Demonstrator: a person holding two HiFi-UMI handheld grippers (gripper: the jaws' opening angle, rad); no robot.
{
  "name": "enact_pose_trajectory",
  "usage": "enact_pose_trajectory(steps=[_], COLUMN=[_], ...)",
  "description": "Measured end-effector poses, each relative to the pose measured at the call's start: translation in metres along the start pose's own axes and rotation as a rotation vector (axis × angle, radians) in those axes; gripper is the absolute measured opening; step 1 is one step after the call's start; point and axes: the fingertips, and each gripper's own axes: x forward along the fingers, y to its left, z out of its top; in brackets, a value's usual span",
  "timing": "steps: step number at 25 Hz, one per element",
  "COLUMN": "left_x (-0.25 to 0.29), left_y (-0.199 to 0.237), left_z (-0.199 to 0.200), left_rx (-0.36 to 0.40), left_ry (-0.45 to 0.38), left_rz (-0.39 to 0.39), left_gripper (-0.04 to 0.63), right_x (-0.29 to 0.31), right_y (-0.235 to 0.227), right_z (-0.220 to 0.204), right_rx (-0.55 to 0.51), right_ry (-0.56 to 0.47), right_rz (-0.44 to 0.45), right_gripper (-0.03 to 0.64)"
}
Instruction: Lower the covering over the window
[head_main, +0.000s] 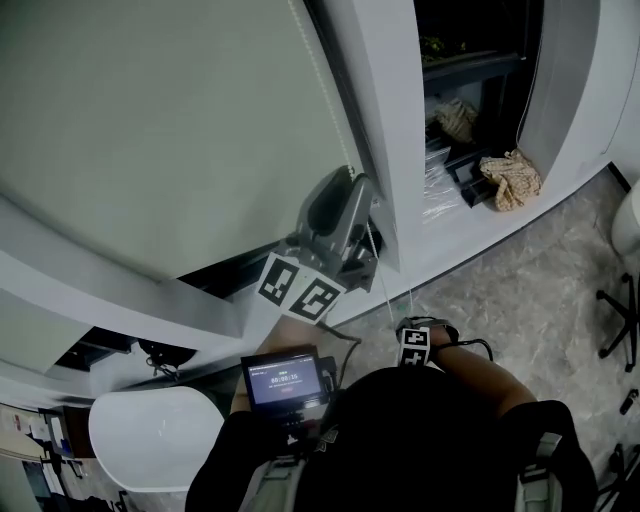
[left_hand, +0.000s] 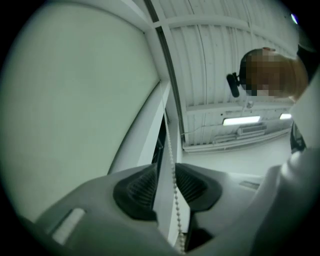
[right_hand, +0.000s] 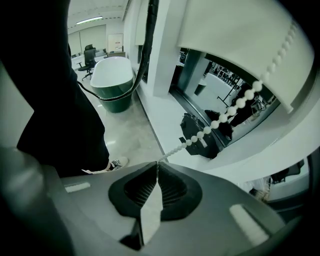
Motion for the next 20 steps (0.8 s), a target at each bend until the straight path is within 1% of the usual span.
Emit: enact_pose_trajectory(steps=[3, 8, 9, 10, 13, 15, 17, 19, 20], left_x=[0.011, 0.030, 0.032, 0.033, 0.030, 0.027, 0.019, 0.003, -0.010], left_y=[-0.002, -0.009, -0.010, -0.011, -0.006, -0.001, 0.006, 0.016, 0.023], left_z=[0.013, 0.016, 0.016, 0.016, 0.018, 0.011, -0.016, -0.068, -0.102], left_rx=[-0.013, -0.028, -0.021, -0.012, 0.008, 0.033, 0.109, 0.169, 0.179], left_ry=[-0.043, 0.001, 0.004, 0.002, -0.008, 0.029, 0.129, 0.263, 0.336], left_rz=[-0.035, -0.112, -0.118, -0.118, -0.096, -0.081, -0.055, -0.024, -0.012], left_gripper=[0.115, 0.105, 0.076, 0.017, 0.013, 0.012, 0.011, 0.011, 0.011], right_x=[-0.002, -0.002, -0.003, -0.003, -0.007, -0.004, -0.005, -0.013, -0.017], right_y=[-0.006, -0.005, -0.006, -0.007, -0.009, -0.009, -0.009, -0.017, -0.024], right_z=[-0.012, -0.019, -0.019, -0.019, -0.023, -0.030, -0.042, -0.058, -0.068], right_rx=[0.023, 0.006, 0.005, 0.006, 0.038, 0.122, 0.260, 0.449, 0.559], right_ry=[0.016, 0.033, 0.032, 0.031, 0.022, 0.004, -0.026, -0.073, -0.105], right_rz=[-0.004, -0.001, 0.000, 0.001, 0.009, 0.025, 0.036, 0.015, -0.007], right_gripper=[0.012, 0.012, 0.012, 0.012, 0.012, 0.015, 0.020, 0.024, 0.035])
